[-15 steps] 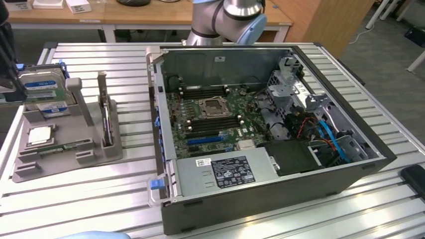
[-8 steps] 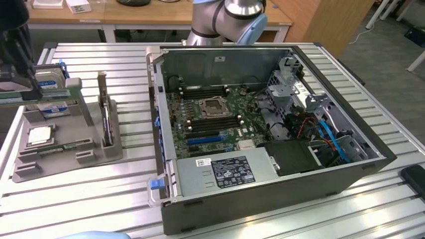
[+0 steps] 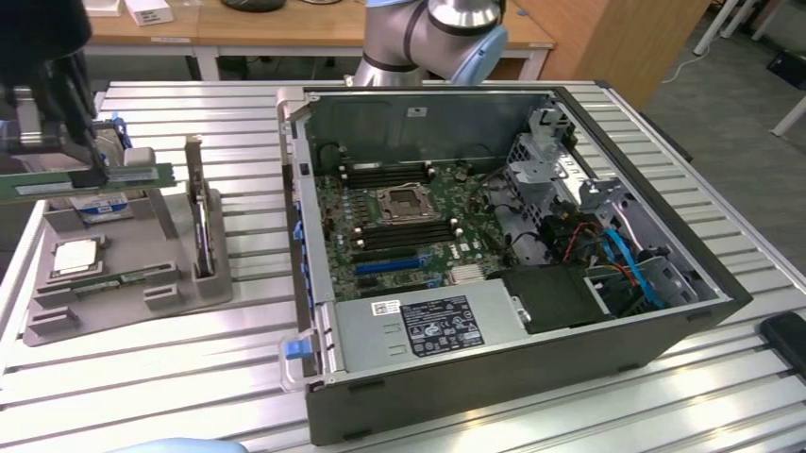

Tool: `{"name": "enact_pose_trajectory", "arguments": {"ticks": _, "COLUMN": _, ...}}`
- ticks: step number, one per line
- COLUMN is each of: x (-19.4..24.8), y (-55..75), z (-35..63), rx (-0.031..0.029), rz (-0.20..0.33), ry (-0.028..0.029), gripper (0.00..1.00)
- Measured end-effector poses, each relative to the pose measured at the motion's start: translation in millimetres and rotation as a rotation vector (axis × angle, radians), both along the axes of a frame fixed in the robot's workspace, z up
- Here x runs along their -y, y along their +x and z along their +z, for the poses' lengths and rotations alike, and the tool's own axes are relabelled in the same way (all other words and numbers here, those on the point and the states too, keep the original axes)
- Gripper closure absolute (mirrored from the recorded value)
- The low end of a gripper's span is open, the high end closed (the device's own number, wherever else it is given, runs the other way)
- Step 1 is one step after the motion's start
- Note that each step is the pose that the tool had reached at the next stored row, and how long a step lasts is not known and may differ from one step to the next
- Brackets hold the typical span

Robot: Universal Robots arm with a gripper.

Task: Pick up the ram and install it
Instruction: 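Pick up the ram and move it above insertion slot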

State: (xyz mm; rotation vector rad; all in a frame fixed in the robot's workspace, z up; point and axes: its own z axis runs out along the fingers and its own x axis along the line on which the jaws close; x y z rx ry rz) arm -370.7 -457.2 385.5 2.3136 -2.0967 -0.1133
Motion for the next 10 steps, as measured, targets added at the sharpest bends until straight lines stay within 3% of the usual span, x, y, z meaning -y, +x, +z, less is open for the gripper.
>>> {"name": "enact_pose_trajectory", "arguments": {"ticks": 10, "x": 0.0, "y": 34.7, "z": 0.2, "rx": 0.0, "rz": 0.0, "ry": 0.0169, "gripper": 0.87}}
